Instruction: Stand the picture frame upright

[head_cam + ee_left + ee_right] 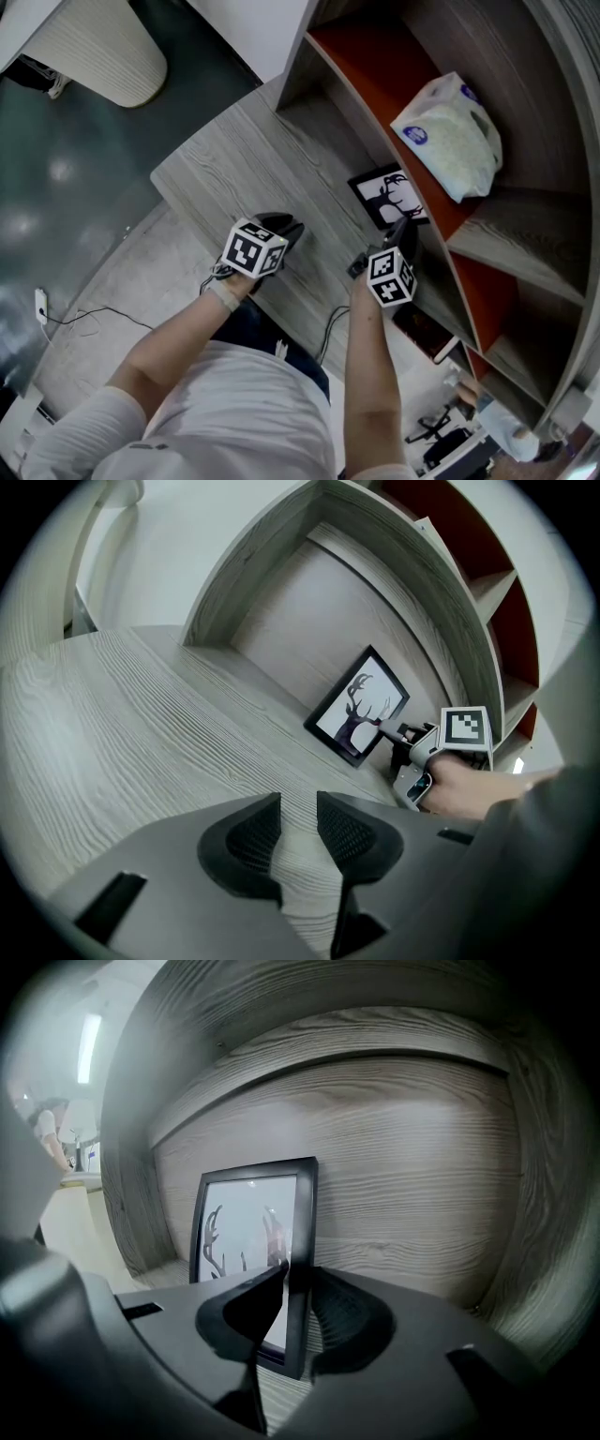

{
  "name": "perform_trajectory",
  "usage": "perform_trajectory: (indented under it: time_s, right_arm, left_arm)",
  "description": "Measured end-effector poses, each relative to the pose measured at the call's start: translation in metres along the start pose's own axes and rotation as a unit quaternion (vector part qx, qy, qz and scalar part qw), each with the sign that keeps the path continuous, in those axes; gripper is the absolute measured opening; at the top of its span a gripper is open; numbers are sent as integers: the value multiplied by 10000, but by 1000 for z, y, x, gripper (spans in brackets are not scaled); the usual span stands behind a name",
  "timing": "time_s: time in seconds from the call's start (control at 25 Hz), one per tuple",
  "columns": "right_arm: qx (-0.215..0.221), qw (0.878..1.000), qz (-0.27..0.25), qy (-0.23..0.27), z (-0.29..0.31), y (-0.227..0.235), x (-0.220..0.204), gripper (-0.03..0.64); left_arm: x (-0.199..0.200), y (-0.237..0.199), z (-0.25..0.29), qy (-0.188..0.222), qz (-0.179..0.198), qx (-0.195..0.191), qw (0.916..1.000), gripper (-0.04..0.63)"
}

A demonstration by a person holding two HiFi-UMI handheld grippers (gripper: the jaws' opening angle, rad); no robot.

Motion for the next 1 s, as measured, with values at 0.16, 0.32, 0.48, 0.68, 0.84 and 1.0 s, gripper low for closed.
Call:
perform_trajectory:
  time_s: [0.16,0.32,0.48,0.68,0.84,1.0]
  right_arm:
    - [25,10000,77,-16,0,0,1,101]
    - [64,9998,198,-71,0,2,1,123]
    - [161,9996,213,-14,-1,1,6,135]
    - [178,9996,217,23,-5,-2,11,135]
    - [182,9994,306,-32,-13,1,10,135]
    - [221,9985,489,-137,-25,8,5,129]
  left_arm:
    - [-1,1,0,-15,8,-16,10000,127]
    - [-1,0,0,-27,10,-11,10000,127]
    - [-1,0,1,-23,12,-28,10000,127]
    - [2,4,3,-28,82,-63,9999,127]
    - [5,12,1,-47,177,-77,9998,127]
    - [7,21,-2,9,314,-118,9994,126]
Point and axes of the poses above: the fingertips, and each gripper's own axes: z forward along the fingers, y to its right, x out of its top, the point moved 5 cm from there along -z, backward along the fingers, and after that the axes turned 11 degrees about -x, right-handed, at the moved point
